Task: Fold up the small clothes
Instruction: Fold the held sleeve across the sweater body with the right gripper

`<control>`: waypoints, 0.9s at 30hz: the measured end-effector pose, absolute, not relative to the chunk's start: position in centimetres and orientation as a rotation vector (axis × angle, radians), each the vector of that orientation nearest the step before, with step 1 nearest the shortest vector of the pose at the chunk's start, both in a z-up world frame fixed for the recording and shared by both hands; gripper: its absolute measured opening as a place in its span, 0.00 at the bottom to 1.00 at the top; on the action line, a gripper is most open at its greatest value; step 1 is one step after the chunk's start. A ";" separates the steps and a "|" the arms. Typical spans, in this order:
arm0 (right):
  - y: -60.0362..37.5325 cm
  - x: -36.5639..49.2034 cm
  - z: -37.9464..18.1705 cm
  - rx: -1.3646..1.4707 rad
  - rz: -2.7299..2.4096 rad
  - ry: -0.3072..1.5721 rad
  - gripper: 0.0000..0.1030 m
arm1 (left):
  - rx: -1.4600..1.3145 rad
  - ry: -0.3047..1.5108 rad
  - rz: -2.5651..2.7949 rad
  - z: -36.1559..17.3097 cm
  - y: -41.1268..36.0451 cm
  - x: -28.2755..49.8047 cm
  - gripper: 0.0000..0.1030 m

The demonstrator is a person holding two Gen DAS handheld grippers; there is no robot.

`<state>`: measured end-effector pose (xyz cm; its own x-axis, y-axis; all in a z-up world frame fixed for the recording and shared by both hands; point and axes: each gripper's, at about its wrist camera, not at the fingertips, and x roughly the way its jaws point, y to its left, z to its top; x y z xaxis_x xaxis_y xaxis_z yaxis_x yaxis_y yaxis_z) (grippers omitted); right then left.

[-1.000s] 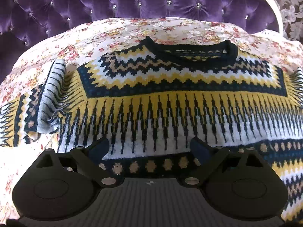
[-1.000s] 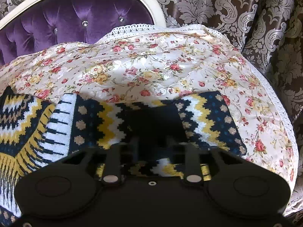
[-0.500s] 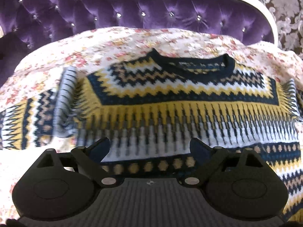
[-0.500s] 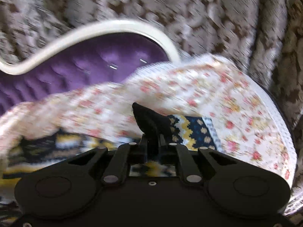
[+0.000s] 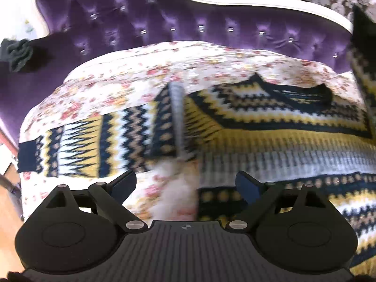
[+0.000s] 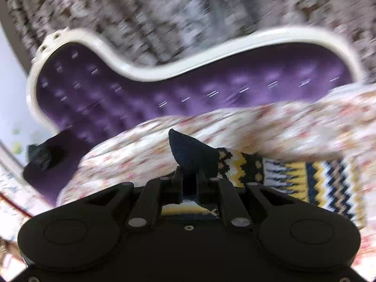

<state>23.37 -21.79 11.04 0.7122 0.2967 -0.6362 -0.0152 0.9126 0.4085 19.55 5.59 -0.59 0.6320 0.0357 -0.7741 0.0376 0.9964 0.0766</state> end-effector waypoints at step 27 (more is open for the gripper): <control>-19.1 23.7 3.9 0.443 0.220 0.833 0.51 | 0.061 0.900 -0.003 -0.7 7.8 20.8 0.89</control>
<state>23.72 -19.08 3.87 0.6568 0.3581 -0.6636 -0.0169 0.8868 0.4618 20.80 7.80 -0.73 0.6215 0.0227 -0.7831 0.0285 0.9983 0.0516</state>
